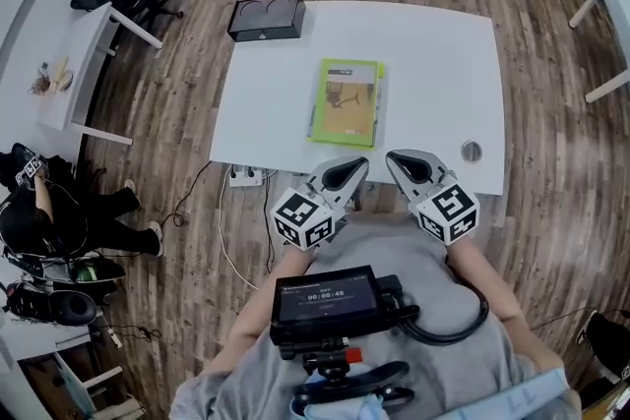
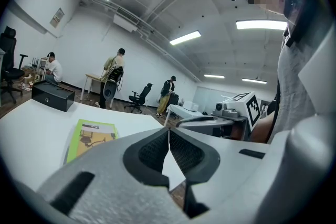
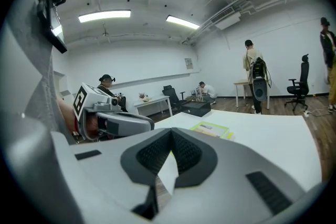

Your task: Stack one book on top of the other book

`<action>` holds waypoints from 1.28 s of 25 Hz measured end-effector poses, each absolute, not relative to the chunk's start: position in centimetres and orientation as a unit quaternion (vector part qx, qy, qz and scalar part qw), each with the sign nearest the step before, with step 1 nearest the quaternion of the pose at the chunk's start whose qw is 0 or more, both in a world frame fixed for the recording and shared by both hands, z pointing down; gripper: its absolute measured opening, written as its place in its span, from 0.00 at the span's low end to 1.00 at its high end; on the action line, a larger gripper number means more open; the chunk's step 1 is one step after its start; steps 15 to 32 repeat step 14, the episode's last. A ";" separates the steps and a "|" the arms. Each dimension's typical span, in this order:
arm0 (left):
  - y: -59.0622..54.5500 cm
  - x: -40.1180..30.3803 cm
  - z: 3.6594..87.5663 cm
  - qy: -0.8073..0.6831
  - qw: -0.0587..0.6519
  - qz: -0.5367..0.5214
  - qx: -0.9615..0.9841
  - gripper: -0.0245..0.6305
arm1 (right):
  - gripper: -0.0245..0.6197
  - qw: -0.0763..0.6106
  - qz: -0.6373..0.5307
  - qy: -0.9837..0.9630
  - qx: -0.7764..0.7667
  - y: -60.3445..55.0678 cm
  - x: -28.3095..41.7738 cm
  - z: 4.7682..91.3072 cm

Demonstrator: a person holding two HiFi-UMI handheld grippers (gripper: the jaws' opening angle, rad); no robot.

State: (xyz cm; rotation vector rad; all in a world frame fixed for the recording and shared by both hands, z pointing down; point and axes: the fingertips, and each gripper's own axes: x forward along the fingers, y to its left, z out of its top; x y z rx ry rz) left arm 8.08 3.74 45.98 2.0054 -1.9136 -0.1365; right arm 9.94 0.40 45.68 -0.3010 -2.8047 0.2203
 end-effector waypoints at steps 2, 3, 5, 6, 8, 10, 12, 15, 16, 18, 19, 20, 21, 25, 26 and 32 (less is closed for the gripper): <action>3.7 8.1 45.9 -0.678 0.183 -0.049 0.711 0.07 | 0.08 0.156 0.077 -0.979 -0.106 0.5 10.0 45.7; 3.7 8.1 45.9 -0.677 0.183 -0.048 0.711 0.07 | 0.08 0.156 0.076 -0.979 -0.106 0.5 10.0 45.7; 3.6 8.2 45.9 -0.677 0.183 -0.047 0.711 0.07 | 0.08 0.154 0.075 -0.979 -0.106 0.5 10.0 45.6; 3.7 8.2 46.0 -0.677 0.184 -0.047 0.711 0.07 | 0.08 0.154 0.075 -0.979 -0.106 0.5 10.0 45.5; 3.8 8.2 46.2 -0.678 0.186 -0.047 0.710 0.07 | 0.08 0.155 0.076 -0.979 -0.107 0.5 10.1 45.7; 3.9 8.1 46.3 -0.679 0.186 -0.049 0.709 0.07 | 0.08 0.156 0.076 -0.979 -0.107 0.6 10.0 45.8; 3.9 8.1 46.2 -0.678 0.186 -0.051 0.709 0.07 | 0.08 0.157 0.075 -0.979 -0.107 0.7 10.0 45.8; 3.8 8.0 46.1 -0.678 0.185 -0.054 0.710 0.07 | 0.08 0.157 0.074 -0.979 -0.107 0.7 10.0 45.7; 3.8 8.0 46.1 -0.678 0.185 -0.054 0.710 0.07 | 0.08 0.157 0.074 -0.979 -0.107 0.7 10.0 45.7; 3.8 8.0 46.1 -0.678 0.185 -0.054 0.710 0.07 | 0.08 0.157 0.074 -0.979 -0.107 0.7 10.0 45.7; 3.8 8.0 46.1 -0.678 0.185 -0.054 0.710 0.07 | 0.08 0.157 0.074 -0.979 -0.107 0.7 10.0 45.7; 3.8 8.0 46.1 -0.678 0.185 -0.054 0.710 0.07 | 0.08 0.157 0.074 -0.979 -0.107 0.7 10.0 45.7; 3.8 8.0 46.1 -0.678 0.185 -0.054 0.710 0.07 | 0.08 0.157 0.074 -0.979 -0.107 0.7 10.0 45.7; 3.8 8.0 46.1 -0.678 0.185 -0.054 0.710 0.07 | 0.08 0.157 0.074 -0.979 -0.107 0.7 10.0 45.7; 3.8 8.0 46.1 -0.678 0.185 -0.054 0.710 0.07 | 0.08 0.157 0.074 -0.979 -0.107 0.7 10.0 45.7; 3.8 8.0 46.1 -0.678 0.185 -0.054 0.710 0.07 | 0.08 0.157 0.074 -0.979 -0.107 0.7 10.0 45.7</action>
